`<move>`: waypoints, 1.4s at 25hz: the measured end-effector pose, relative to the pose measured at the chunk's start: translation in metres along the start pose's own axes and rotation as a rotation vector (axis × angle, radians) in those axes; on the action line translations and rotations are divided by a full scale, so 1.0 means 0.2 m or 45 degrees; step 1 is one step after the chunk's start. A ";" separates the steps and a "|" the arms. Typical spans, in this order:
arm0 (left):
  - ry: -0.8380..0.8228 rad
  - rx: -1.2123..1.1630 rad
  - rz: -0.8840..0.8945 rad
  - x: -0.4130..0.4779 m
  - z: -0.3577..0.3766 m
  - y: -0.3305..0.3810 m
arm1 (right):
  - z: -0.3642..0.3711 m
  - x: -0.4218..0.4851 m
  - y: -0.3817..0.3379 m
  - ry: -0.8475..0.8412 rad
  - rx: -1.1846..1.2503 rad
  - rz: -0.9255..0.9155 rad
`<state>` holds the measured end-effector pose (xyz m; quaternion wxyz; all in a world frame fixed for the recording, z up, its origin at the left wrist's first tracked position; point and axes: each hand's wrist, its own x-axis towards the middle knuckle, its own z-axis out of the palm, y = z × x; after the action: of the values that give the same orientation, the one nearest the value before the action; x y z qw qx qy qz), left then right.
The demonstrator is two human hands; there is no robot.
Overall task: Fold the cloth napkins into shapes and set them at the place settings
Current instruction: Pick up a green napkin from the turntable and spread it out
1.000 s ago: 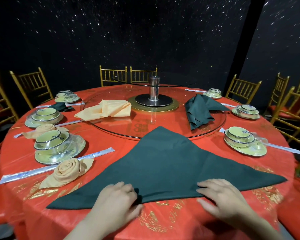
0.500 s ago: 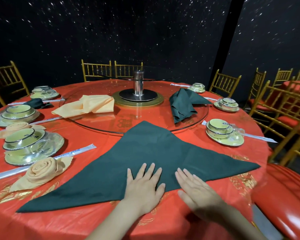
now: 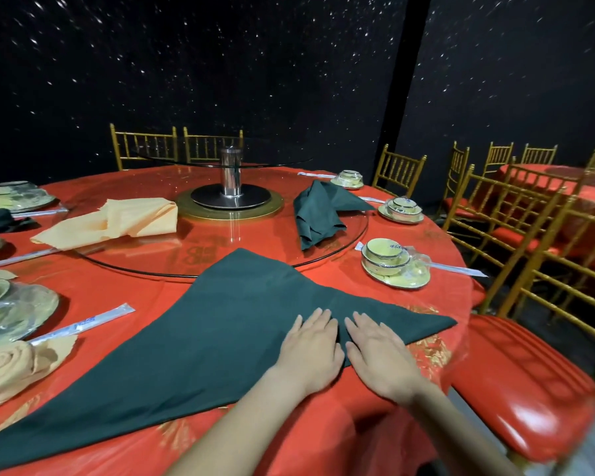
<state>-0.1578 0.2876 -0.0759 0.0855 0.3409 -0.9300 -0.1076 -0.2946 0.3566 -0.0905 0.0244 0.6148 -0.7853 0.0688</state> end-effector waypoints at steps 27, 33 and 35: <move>0.044 0.131 -0.382 -0.51 -0.11 -0.43 | 0.00 0.04 -0.34 -0.074 0.096 -0.181; 0.048 0.145 -0.537 -0.75 -0.13 -0.68 | 0.09 0.06 -0.73 -0.111 0.116 -0.458; 0.046 0.134 -0.508 -0.74 -0.11 -0.69 | 0.11 0.06 -0.75 -0.133 0.105 -0.472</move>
<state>0.0448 0.2782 -0.1031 0.0613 0.5242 -0.8467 -0.0673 -0.1521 0.3069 -0.0999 -0.0296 0.7520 -0.6555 0.0632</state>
